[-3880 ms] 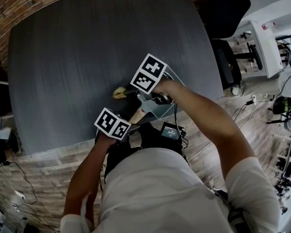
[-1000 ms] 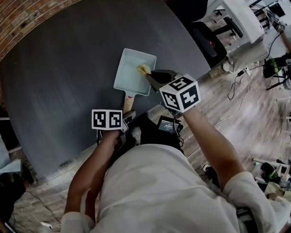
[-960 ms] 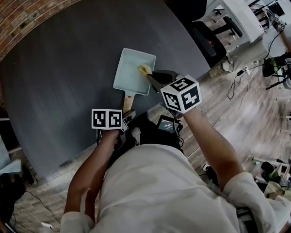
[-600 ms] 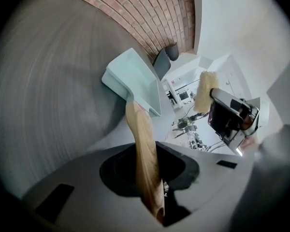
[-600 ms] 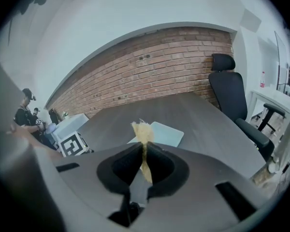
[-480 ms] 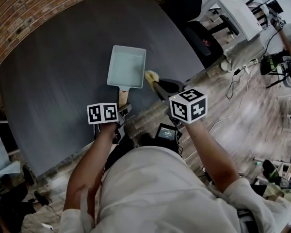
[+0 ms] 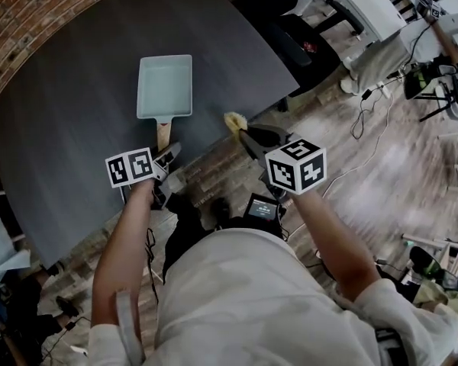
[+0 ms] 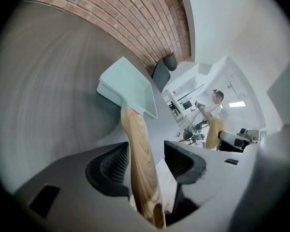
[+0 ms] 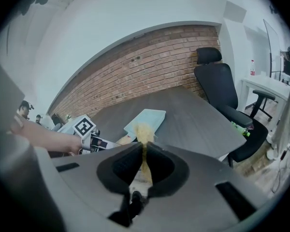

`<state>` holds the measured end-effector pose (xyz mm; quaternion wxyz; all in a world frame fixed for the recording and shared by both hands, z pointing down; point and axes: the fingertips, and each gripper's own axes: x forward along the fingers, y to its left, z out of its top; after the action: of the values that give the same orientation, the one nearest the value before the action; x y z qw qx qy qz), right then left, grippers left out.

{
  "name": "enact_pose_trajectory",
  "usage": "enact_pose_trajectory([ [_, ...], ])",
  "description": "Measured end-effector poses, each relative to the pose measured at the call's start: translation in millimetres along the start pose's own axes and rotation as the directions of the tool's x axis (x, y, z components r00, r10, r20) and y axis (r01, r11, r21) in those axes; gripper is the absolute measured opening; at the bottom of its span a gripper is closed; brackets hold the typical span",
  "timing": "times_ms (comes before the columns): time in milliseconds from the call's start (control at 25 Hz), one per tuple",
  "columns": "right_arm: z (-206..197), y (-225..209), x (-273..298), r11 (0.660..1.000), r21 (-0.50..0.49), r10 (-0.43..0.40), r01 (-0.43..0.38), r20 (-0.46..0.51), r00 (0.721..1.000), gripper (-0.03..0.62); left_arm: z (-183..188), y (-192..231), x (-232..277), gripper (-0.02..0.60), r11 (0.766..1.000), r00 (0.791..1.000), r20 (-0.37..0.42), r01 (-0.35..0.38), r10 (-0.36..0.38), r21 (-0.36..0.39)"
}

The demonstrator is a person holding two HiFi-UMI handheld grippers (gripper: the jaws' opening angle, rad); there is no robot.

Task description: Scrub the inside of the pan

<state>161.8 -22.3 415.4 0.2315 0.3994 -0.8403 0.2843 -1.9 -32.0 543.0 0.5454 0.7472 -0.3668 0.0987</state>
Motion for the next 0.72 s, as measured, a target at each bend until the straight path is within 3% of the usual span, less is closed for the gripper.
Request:
enact_pose_trajectory([
  [200,-21,-11,-25,1.0,0.012,0.01,-0.01,0.008,1.0,0.035,-1,11,-24,0.247,0.998,0.993,0.103,-0.054,0.052,0.01],
  [440,-36,-23,-53,1.0,0.014,0.027,-0.027,0.028,0.999,0.036,-7,13,-70,0.247,0.993,0.965,0.236,-0.116,0.113,0.0],
  [520,-38,-24,-61,0.999,0.013,0.041,-0.041,0.038,0.998,0.035,-7,8,-92,0.247,0.991,0.945,0.301,-0.133,0.128,-0.006],
  [720,-37,-18,-83,0.995,0.009,0.098,-0.099,0.084,0.992,0.036,-25,-36,-156,0.244,0.991,0.871,0.475,-0.133,0.123,-0.012],
])
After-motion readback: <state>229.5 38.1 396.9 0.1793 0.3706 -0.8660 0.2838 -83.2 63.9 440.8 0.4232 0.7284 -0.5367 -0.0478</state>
